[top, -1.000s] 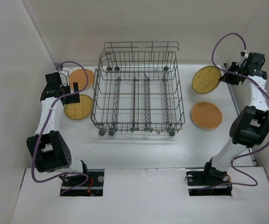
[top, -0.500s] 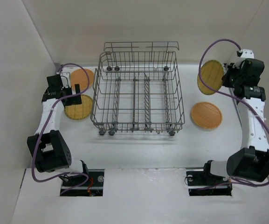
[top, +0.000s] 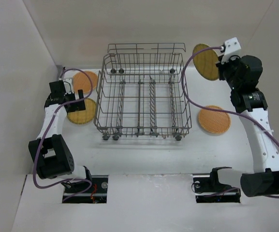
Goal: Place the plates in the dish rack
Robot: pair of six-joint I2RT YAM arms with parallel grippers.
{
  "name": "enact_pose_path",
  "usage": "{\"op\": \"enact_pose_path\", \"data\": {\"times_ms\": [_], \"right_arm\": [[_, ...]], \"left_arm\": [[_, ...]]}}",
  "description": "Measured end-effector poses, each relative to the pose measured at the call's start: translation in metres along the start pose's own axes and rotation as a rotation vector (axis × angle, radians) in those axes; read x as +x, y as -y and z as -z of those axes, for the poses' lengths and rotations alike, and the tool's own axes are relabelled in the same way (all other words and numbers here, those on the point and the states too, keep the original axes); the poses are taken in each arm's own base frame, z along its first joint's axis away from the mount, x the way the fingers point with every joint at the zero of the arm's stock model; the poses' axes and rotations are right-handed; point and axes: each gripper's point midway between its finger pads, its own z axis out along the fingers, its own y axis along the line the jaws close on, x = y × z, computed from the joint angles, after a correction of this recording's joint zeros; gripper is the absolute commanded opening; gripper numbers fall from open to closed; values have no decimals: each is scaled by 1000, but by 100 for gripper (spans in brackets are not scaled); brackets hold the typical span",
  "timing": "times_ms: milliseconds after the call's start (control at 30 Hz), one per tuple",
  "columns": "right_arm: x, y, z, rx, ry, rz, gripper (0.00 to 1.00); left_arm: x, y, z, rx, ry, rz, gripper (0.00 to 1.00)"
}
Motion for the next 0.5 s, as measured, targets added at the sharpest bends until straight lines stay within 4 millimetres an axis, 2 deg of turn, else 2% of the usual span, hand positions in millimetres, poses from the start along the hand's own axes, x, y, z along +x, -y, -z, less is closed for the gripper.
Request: {"op": "enact_pose_path", "data": {"times_ms": [100, 133, 167, 233, 333, 367, 500], "right_arm": [[-31, -17, -2, -48, 97, 97, 0], [-52, -29, -3, -80, 169, 165, 0], [-57, -34, -3, -93, 191, 189, 0], [-84, -67, -7, -175, 311, 341, 0], [-94, -98, -16, -264, 380, 447, 0], [-96, -102, -17, -277, 391, 460, 0], [-93, -134, -31, -373, 430, 541, 0]], "left_arm": [[11, -7, 1, -13, -15, 24, 100], [14, -11, 3, -20, -19, 37, 100], [17, -17, 6, -33, -13, 54, 100], [19, -29, 20, -57, 17, 90, 100], [22, -37, 26, -68, 31, 113, 100], [22, -40, 28, -74, 35, 121, 100], [25, -49, 34, -90, 41, 146, 100]]}}
